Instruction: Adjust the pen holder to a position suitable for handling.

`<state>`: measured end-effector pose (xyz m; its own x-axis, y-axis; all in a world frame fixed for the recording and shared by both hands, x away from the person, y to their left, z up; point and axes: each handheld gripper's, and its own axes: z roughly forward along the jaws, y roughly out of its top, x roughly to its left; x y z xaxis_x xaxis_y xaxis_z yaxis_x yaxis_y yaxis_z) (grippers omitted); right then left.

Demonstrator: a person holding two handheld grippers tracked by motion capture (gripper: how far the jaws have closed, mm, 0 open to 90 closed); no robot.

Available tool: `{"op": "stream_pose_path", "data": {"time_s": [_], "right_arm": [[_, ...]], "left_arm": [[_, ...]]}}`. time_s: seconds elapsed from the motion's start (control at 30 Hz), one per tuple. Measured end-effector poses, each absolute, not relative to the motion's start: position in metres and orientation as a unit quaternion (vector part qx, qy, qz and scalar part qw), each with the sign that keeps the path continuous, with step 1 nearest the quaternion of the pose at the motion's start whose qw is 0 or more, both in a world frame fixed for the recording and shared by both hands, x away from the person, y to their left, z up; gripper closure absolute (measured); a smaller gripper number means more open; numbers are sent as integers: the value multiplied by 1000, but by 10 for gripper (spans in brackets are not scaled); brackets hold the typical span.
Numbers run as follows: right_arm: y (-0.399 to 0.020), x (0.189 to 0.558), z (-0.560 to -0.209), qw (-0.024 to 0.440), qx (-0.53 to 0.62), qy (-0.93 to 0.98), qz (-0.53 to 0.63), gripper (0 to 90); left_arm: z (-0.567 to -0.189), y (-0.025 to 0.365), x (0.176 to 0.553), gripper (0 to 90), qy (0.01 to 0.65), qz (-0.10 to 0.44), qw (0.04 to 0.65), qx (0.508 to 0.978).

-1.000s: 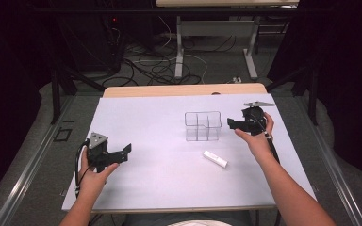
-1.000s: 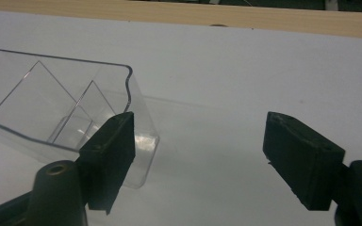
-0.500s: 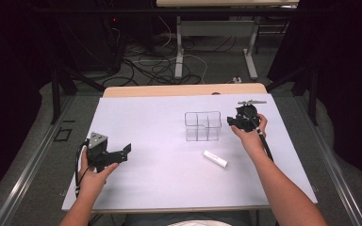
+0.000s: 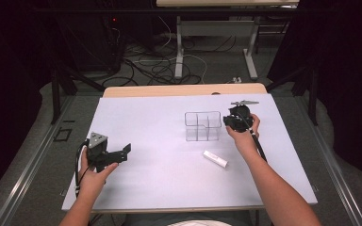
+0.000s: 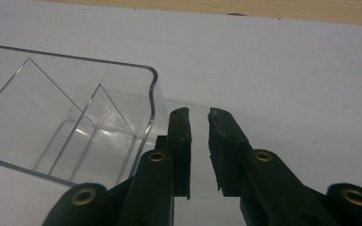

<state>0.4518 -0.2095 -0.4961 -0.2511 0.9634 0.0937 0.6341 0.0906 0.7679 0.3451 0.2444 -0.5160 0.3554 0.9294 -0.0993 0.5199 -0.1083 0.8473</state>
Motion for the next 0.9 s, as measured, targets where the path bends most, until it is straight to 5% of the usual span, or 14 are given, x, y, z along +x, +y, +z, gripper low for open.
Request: {"op": "stream_pose_path", "data": {"time_s": [0.3,0.9], "right_arm": [[-192,448,-497,242,550,720,347,899],[-175,444,-498,233,544,724,354,900]], "left_arm": [[-516,245,345,26,517,239,424,704],[-517,244,346,29,515,238,423,706]]}}
